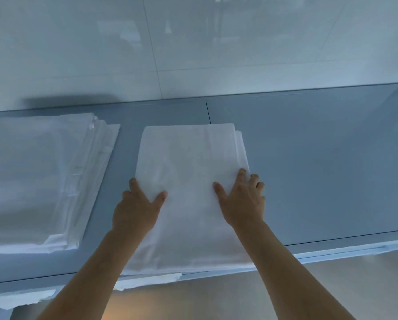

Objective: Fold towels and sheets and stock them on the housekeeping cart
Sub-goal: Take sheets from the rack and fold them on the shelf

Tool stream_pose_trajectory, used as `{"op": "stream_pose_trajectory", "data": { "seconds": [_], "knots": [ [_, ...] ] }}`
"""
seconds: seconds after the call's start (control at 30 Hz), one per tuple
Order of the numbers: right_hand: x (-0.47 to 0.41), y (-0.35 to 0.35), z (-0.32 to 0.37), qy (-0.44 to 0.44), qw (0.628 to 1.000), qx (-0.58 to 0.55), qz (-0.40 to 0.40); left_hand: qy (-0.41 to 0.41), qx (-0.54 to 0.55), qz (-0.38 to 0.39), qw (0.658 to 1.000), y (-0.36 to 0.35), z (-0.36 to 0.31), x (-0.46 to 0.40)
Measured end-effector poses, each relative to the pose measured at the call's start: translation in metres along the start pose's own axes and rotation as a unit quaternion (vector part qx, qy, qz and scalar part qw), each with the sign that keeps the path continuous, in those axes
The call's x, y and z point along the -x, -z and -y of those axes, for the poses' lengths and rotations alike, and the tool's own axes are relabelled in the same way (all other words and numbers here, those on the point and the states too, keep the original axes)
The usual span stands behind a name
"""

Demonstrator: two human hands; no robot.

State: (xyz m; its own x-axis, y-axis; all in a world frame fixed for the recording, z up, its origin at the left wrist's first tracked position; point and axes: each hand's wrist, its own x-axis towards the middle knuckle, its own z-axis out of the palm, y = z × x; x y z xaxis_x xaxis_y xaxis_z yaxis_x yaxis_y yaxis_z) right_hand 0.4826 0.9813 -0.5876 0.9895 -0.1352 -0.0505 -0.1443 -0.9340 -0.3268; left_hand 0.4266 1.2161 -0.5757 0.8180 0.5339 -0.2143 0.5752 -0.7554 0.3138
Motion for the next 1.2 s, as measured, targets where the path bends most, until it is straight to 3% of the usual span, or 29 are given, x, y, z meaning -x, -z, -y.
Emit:
{"op": "stream_pose_trajectory", "data": {
  "seconds": [0.27, 0.63, 0.97, 1.2],
  "knots": [
    [-0.001, -0.002, 0.002, 0.005, 0.996, -0.084, 0.01, -0.038, 0.065, -0.051, 0.996, -0.002, 0.0, 0.007],
    [0.048, 0.001, 0.038, 0.027, 0.991, -0.102, -0.078, -0.138, 0.083, -0.098, 0.982, 0.042, 0.025, 0.008],
    [0.094, 0.035, 0.168, 0.069, 0.976, -0.138, -0.154, -0.177, 0.115, -0.163, 0.964, 0.161, 0.107, -0.015],
    [0.121, 0.019, 0.309, 0.126, 0.965, -0.17, -0.154, -0.146, 0.103, -0.218, 0.96, 0.244, 0.218, -0.056]
  ]
}}
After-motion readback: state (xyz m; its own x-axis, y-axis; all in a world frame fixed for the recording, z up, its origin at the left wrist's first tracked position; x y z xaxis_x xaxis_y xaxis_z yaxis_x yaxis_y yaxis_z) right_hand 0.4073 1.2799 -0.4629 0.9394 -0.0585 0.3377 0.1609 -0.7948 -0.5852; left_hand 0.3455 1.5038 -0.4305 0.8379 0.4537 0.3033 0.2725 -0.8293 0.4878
